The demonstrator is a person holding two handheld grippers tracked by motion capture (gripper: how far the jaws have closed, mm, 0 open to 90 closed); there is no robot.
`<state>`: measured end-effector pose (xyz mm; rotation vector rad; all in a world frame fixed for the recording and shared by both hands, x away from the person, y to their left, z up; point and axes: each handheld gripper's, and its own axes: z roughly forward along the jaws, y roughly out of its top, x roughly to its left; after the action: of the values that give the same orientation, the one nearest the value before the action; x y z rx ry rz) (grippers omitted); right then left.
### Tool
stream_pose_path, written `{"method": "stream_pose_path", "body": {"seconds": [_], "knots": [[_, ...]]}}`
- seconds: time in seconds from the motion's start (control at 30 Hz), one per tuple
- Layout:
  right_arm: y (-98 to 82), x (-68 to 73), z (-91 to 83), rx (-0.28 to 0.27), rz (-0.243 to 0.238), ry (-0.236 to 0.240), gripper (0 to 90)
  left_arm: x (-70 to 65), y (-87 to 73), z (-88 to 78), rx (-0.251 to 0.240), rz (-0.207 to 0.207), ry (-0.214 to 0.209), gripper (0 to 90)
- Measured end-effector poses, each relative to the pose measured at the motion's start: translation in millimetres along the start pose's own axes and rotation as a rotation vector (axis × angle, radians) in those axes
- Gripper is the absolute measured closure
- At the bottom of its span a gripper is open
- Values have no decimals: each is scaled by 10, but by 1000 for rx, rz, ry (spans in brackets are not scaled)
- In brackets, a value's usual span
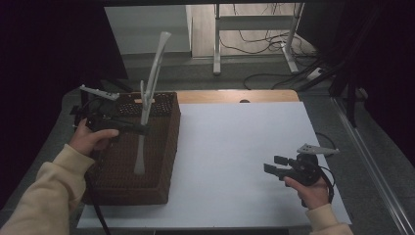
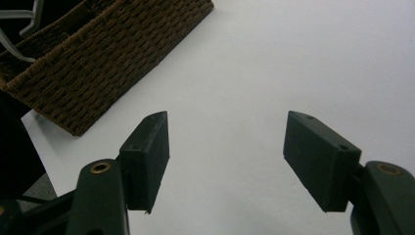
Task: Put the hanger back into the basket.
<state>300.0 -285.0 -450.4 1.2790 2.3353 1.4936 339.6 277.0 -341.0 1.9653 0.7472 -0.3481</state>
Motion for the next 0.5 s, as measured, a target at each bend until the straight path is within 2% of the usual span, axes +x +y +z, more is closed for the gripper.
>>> {"method": "stream_pose_path", "body": {"seconds": [0.2,0.5], "knots": [[-5,-5,10,5,7,-2,344,96,-108,-92,18,-4,9,808],[-11,-3,20,11,9,-2,343,231,-250,-137,51,-27,33,808]]}}
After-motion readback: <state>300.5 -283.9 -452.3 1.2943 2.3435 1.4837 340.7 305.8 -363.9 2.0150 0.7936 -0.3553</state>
